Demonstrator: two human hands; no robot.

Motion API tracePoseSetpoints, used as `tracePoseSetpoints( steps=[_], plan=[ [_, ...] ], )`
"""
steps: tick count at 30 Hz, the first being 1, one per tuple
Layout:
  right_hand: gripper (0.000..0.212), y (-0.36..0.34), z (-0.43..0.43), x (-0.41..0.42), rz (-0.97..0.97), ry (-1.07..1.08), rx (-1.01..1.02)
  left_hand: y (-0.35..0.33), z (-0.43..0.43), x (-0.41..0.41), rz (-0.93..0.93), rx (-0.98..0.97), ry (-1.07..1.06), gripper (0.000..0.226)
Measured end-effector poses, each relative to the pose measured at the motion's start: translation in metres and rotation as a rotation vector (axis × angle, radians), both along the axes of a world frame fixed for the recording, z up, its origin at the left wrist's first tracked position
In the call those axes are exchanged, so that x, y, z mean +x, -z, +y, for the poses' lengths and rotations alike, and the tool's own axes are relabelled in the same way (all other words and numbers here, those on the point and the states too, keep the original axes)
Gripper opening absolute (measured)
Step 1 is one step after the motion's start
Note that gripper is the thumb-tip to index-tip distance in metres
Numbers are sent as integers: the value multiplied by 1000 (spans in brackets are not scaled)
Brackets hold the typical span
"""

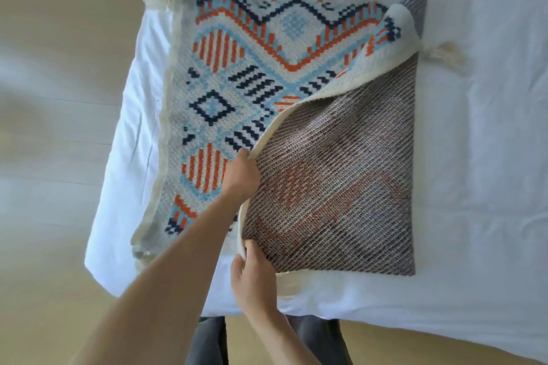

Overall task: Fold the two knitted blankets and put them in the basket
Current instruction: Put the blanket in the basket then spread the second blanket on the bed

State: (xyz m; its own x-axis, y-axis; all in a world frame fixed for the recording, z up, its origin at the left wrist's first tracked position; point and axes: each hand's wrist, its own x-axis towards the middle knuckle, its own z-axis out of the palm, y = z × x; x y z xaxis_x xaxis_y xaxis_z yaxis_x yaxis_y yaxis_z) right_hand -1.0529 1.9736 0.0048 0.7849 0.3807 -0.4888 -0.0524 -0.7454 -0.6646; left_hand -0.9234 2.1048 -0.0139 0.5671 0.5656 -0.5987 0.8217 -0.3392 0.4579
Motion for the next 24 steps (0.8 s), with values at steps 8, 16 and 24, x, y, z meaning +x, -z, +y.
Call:
tracePoseSetpoints(
  steps=[8, 16, 24],
  plan=[
    [9, 12, 122, -52, 2, 70, -57, 19, 120, -44, -25, -75, 45, 22],
    [19, 16, 194, -87, 92, 165, -126, 35, 188, -84, -4, -132, 40, 16],
    [31, 16, 205, -91, 171, 178, -69, 40, 178, -159, -19, -115, 29, 16]
  ],
)
